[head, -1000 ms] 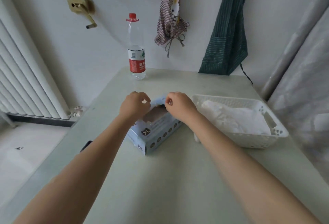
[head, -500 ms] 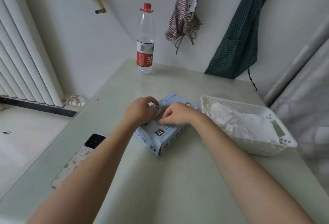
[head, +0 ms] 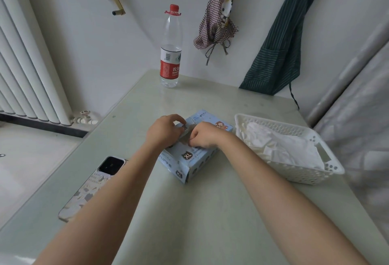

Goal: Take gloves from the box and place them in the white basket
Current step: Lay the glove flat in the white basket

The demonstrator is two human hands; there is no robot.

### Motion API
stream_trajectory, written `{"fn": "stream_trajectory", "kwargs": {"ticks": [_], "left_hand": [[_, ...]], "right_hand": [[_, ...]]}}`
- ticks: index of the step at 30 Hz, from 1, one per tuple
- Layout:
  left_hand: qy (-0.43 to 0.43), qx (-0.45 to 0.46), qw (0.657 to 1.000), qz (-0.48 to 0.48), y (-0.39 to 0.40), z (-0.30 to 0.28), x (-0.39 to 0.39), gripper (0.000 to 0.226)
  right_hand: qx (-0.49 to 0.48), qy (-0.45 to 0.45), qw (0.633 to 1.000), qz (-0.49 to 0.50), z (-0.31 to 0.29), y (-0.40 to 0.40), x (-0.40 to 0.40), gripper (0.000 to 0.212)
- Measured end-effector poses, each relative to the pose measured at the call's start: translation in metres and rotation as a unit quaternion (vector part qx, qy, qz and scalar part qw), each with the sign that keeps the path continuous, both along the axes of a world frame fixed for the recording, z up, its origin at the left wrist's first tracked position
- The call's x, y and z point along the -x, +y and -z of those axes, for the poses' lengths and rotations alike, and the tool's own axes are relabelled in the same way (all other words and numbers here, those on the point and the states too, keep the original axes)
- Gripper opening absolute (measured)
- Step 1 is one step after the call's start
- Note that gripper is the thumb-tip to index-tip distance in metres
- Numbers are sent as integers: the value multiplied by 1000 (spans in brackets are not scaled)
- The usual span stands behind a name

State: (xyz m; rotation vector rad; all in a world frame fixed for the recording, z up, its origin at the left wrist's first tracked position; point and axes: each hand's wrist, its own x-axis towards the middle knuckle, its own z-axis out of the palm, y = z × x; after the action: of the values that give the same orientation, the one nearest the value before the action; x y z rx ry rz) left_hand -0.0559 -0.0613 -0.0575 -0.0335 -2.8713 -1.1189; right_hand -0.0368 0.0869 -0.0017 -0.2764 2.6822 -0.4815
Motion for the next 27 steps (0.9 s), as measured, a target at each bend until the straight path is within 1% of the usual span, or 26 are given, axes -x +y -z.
{"fn": "stream_trajectory", "kwargs": {"ticks": [2,4,6,8,9,12,15,17,19,20,22,24,27], "left_hand": [[-6,-9,1000,-4,0,0,1,18],[-14,-34,999,-21,2,1,2,16],[-18,-64,997,-41,7,2,1,14],[-25,-86,995,-34,17,5,-2,13],[-31,-88,995,-23,22,6,-5,14],[-43,-91,995,-10,32,5,-11,15],[-49,-91,995,6,34,-6,-12,18],[-40,-93,995,10,35,-15,-13,17],[-18,-91,995,21,38,-28,-16,16],[-19,-91,995,34,39,-31,-17,20],[-31,-36,996,71,45,-36,-23,44],[-34,31,994,95,51,-33,-28,67],[-23,67,993,97,56,-23,-32,85]], "right_hand": [[16,30,999,39,1,2,2,28],[46,81,993,79,-1,6,5,35],[84,126,983,107,-5,12,9,32],[118,160,972,124,-8,18,12,22],[133,174,967,129,-11,22,12,19],[174,196,955,141,-18,34,9,19],[216,217,944,123,-30,40,5,16],[196,225,949,101,-36,41,5,15],[129,205,967,75,-40,44,5,17],[96,186,976,66,-38,43,6,19],[69,154,983,67,-35,45,5,24],[75,136,985,72,-31,44,4,19],[133,157,974,97,-29,41,5,19]]}}
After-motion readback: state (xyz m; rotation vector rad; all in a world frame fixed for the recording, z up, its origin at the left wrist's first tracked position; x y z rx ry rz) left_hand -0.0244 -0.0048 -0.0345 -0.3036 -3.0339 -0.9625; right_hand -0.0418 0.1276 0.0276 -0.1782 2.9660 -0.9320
